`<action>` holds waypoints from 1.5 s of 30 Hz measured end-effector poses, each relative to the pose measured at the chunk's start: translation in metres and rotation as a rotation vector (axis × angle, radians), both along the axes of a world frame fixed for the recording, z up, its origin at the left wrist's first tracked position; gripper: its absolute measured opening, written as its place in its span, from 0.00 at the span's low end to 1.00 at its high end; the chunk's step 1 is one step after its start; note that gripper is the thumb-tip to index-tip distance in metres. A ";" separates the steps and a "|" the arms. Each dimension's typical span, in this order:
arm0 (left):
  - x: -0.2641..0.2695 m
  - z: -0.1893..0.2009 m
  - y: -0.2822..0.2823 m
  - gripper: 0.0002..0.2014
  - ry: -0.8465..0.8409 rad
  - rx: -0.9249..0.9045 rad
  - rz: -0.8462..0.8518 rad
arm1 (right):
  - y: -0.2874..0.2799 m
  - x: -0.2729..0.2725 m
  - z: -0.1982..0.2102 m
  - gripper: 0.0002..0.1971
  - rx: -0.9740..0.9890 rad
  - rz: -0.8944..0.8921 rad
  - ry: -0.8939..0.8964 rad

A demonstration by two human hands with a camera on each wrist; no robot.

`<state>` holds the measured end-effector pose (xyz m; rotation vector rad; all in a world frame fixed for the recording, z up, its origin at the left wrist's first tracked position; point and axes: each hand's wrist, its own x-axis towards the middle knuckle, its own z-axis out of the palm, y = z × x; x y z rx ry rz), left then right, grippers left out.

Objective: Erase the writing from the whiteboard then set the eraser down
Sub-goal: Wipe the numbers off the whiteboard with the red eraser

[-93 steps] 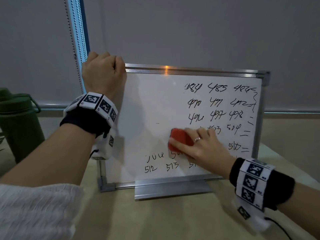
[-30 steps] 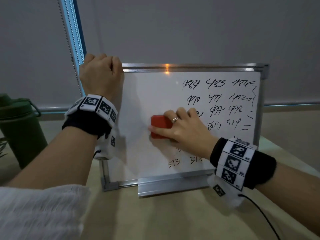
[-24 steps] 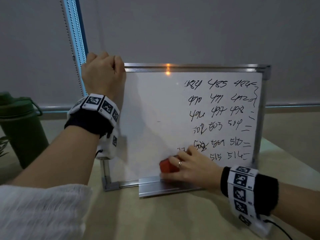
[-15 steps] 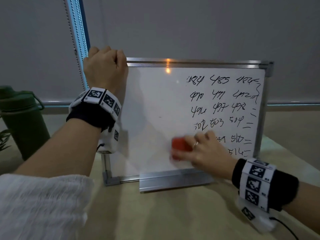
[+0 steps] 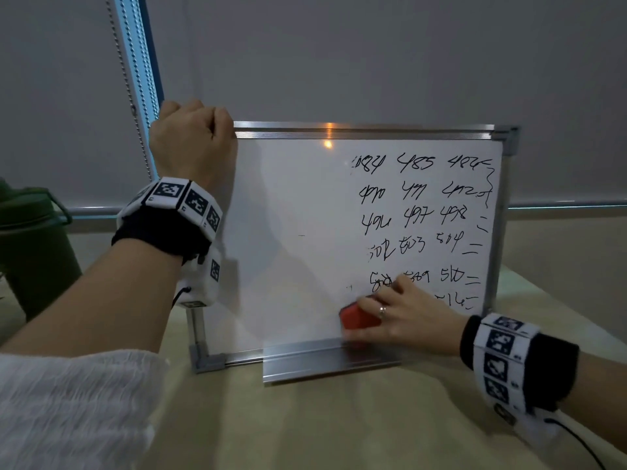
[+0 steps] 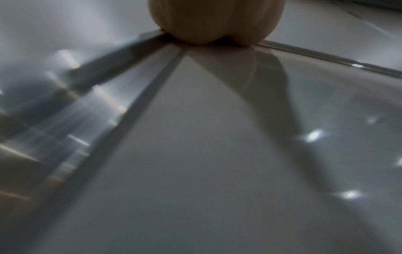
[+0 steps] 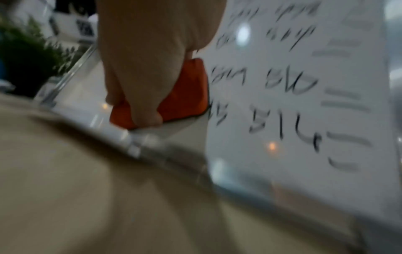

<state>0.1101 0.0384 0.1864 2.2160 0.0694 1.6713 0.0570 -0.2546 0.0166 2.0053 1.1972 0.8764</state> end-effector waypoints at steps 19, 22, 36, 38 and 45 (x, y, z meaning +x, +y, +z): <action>-0.002 0.002 -0.001 0.19 -0.009 -0.039 -0.066 | 0.010 0.023 0.105 0.27 0.896 -0.236 -0.154; -0.003 0.002 0.000 0.18 -0.008 -0.031 -0.071 | 0.041 0.017 0.089 0.34 1.007 -0.229 -0.146; -0.006 0.000 -0.003 0.20 -0.045 -0.056 -0.060 | 0.093 0.008 0.094 0.35 1.232 -0.270 -0.008; -0.006 0.000 -0.002 0.20 -0.047 -0.053 -0.061 | 0.079 0.010 0.099 0.34 1.313 -0.320 0.026; -0.006 0.003 0.001 0.20 -0.036 -0.034 -0.069 | 0.093 0.005 0.116 0.35 1.642 -0.472 0.114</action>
